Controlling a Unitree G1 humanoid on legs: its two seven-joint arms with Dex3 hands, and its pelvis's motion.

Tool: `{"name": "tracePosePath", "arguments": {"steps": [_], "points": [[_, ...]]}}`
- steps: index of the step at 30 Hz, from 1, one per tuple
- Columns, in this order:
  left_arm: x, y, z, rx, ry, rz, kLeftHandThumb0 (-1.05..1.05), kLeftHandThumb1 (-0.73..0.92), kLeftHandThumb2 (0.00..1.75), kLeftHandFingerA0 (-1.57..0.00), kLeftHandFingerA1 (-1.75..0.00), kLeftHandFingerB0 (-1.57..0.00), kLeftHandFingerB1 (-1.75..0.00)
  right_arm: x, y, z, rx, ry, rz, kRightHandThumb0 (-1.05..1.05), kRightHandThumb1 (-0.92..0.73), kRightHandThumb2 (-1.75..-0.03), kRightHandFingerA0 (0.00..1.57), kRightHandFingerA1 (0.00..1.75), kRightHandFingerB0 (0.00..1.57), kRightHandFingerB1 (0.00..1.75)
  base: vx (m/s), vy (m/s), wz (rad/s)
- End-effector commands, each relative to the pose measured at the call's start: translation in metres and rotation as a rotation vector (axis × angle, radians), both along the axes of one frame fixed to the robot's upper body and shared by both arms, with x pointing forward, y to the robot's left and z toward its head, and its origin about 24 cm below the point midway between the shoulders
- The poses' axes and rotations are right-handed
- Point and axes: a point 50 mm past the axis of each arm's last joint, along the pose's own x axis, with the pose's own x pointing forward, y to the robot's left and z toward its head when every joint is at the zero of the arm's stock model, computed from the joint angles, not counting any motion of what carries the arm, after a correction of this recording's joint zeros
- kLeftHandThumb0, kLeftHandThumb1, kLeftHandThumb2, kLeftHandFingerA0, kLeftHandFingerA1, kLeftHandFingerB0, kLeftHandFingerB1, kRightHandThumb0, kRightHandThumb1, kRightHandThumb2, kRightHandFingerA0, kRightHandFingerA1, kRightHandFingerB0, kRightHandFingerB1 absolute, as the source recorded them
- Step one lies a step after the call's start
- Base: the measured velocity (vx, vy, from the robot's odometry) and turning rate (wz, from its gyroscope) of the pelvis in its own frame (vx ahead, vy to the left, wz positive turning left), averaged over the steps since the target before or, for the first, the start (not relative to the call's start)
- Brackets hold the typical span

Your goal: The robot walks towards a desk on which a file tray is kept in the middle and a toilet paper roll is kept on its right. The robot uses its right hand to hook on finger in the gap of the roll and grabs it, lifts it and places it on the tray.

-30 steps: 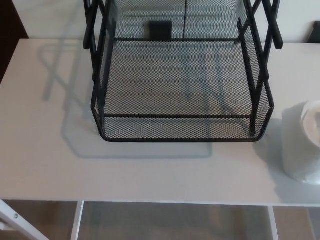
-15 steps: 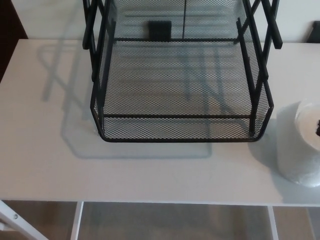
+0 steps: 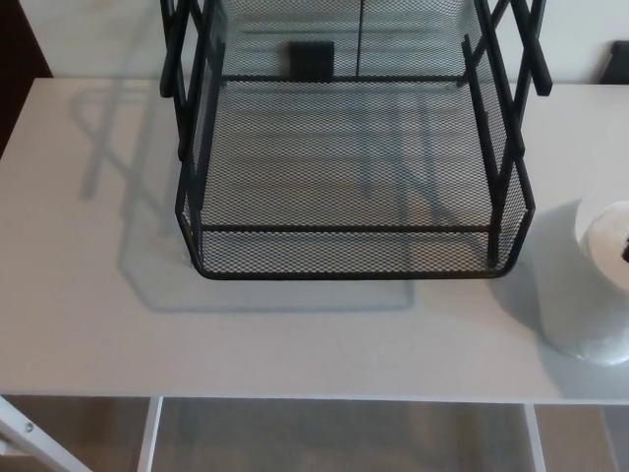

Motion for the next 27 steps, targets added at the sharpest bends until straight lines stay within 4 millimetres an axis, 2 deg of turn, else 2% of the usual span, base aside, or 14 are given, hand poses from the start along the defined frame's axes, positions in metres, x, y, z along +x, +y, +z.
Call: {"name": "tracePosePath", "arguments": {"steps": [1,5,8,9,11,13,16,20,21,22,23,24,25,27], "points": [[0.004,0.006,0.008,0.039,0.001,-0.023,-0.76,0.7,1.0,-0.27,-0.53,-0.16,-0.45,-0.001,0.002,-0.017,-0.084,0.03,0.008,-0.5,-0.55,-0.56,0.49,0.49,0.2,0.31,0.0,0.0,0.0],[0.005,0.005,0.007,0.028,0.0,-0.019,-0.75,0.69,1.01,-0.33,-0.58,-0.15,-0.45,0.005,0.011,-0.019,-0.155,-0.033,0.049,-0.43,-0.58,-0.58,0.88,0.6,0.32,0.33,0.0,0.0,0.0],[0.003,0.003,0.004,0.012,-0.001,-0.001,-0.75,0.68,1.01,-0.34,-0.58,-0.16,-0.46,0.009,0.02,-0.019,-0.208,-0.083,0.066,-0.33,-0.59,-0.58,0.97,0.67,0.4,0.35,0.0,0.0,0.0],[0.004,0.002,0.005,0.008,-0.003,-0.015,-0.75,0.69,1.01,-0.28,-0.56,-0.14,-0.45,0.012,0.029,-0.02,-0.245,-0.179,0.107,-0.25,-0.62,-0.58,1.09,0.94,0.66,0.44,0.0,0.0,0.0],[0.003,0.002,0.005,0.007,-0.004,-0.02,-0.75,0.69,1.01,-0.28,-0.56,-0.14,-0.45,0.013,0.031,-0.02,-0.256,-0.189,0.109,-0.25,-0.62,-0.58,1.09,0.94,0.66,0.44,0.0,0.0,0.0],[0.004,0.001,0.006,0.012,0.006,-0.027,-0.75,0.7,1.0,-0.25,-0.54,-0.15,-0.45,0.017,0.039,-0.023,-0.302,-0.278,0.139,-0.15,-0.58,-0.6,1.09,1.37,0.93,0.55,0.0,0.0,0.0],[0.003,0.002,0.005,0.036,0.022,-0.057,-0.74,0.7,1.02,-0.32,-0.57,-0.13,-0.45,0.019,0.044,-0.028,-0.311,-0.361,0.152,-0.18,-0.52,-0.62,1.05,1.61,0.99,0.65,0.0,0.0,0.0],[0.005,0.002,0.006,0.044,0.02,-0.055,-0.75,0.7,1.02,-0.33,-0.57,-0.15,-0.45,0.02,0.044,-0.031,-0.312,-0.415,0.157,-0.19,-0.51,-0.63,1.06,1.56,0.98,0.66,0.0,0.0,0.0],[0.006,0.002,0.006,0.038,0.022,-0.04,-0.74,0.87,0.66,-0.42,-0.5,-0.23,-0.33,0.019,0.043,-0.032,-0.316,-0.434,0.162,-0.16,-0.51,-0.68,1.07,1.58,0.99,0.66,0.0,0.0,0.0],[0.007,0.003,0.008,0.026,0.011,-0.037,-0.75,0.69,1.02,-0.35,-0.58,-0.14,-0.45,0.019,0.042,-0.033,-0.318,-0.44,0.155,-0.23,-0.51,-0.64,1.06,1.57,0.97,0.66,0.0,0.0,0.0],[0.008,0.003,0.009,0.031,0.02,-0.045,-0.75,0.7,1.02,-0.32,-0.56,-0.14,-0.45,0.019,0.04,-0.035,-0.326,-0.463,0.154,-0.19,-0.49,-0.61,1.09,1.55,0.99,0.65,0.0,0.0,0.0],[0.008,0.003,0.007,0.043,0.03,-0.045,-0.74,0.87,0.66,-0.4,-0.48,-0.21,-0.34,0.019,0.038,-0.036,-0.322,-0.469,0.146,-0.18,-0.49,-0.66,1.08,1.55,0.97,0.67,0.0,0.0,0.0],[0.007,0.003,0.007,0.039,0.026,-0.046,-0.76,0.69,1.01,-0.32,-0.56,-0.14,-0.45,0.019,0.037,-0.036,-0.325,-0.478,0.145,-0.19,-0.48,-0.65,1.09,1.55,0.96,0.67,0.0,0.0,0.0],[0.007,0.004,0.006,0.025,0.02,-0.034,-0.75,0.68,1.01,-0.31,-0.56,-0.12,-0.44,0.018,0.036,-0.036,-0.326,-0.495,0.138,-0.18,-0.49,-0.62,1.09,1.53,0.98,0.66,0.0,0.0,0.0]]}}
